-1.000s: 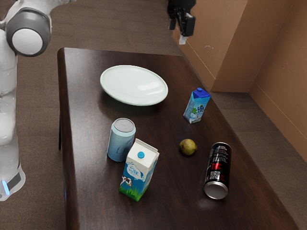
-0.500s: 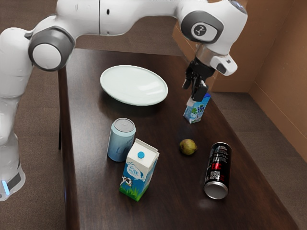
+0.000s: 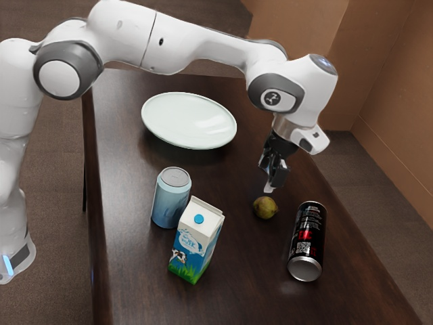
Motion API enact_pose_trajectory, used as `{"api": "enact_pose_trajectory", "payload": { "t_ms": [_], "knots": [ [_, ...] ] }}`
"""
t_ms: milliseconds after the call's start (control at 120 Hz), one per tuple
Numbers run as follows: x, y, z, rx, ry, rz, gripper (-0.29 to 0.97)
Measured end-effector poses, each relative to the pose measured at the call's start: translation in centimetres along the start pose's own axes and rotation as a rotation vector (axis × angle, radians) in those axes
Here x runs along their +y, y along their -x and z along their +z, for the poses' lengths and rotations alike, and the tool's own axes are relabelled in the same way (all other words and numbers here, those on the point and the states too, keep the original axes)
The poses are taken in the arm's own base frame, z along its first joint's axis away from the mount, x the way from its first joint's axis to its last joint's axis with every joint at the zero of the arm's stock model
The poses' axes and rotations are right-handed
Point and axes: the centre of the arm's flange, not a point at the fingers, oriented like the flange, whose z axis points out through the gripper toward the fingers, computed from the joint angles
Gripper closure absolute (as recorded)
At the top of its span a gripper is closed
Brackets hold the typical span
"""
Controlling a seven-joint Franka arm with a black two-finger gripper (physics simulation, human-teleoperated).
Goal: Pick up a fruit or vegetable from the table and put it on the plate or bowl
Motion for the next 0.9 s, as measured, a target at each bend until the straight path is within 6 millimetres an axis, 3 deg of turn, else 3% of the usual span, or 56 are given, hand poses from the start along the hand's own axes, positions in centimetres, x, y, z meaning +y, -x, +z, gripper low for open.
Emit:
{"api": "enact_pose_trajectory", "payload": {
  "t_ms": [308, 583, 900],
  "knots": [
    [-0.3, -1.6, 5.2, 0.054, 0.041, -0.018, 0.02],
    [-0.8, -2.0, 8.0, 0.057, 0.064, -0.038, 0.02],
    [-0.9, -2.5, 9.0, 0.065, 0.071, -0.041, 0.03]
  ]
}}
